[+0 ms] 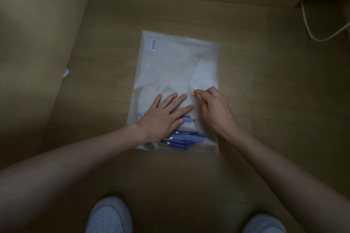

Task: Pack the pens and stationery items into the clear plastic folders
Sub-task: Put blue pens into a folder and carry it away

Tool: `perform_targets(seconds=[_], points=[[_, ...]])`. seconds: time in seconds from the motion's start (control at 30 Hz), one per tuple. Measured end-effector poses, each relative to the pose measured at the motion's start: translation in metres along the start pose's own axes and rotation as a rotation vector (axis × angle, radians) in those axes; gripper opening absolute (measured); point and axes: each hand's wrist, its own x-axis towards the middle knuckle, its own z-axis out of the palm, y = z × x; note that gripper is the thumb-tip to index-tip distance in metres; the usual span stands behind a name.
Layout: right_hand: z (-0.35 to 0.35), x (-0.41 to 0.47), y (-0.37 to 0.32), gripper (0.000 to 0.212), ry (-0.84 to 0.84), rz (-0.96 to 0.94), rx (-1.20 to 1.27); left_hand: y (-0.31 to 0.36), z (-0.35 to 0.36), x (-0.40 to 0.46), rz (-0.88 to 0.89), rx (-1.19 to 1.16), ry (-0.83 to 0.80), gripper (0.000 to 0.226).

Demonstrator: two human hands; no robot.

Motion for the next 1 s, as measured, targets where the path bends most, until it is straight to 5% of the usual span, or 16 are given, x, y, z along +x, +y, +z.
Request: perform_targets(seconds=[0.3,0.77,1.0], points=[[-0.004,0.006,0.01,0.037,-0.038,-0.075,-0.035,-0.002,0.004,0.0,0.001,0.012,0.002,0.068],[-0.014,0.018,0.008,0.066,-0.126,-0.157,-0.098,-0.004,0.006,0.0,0.012,0.001,0.036,0.064],[-0.005,0.007,0.003,0.033,-0.007,-0.261,-0.469,-0.003,0.008,0.0,0.014,-0.006,0.06,0.062]])
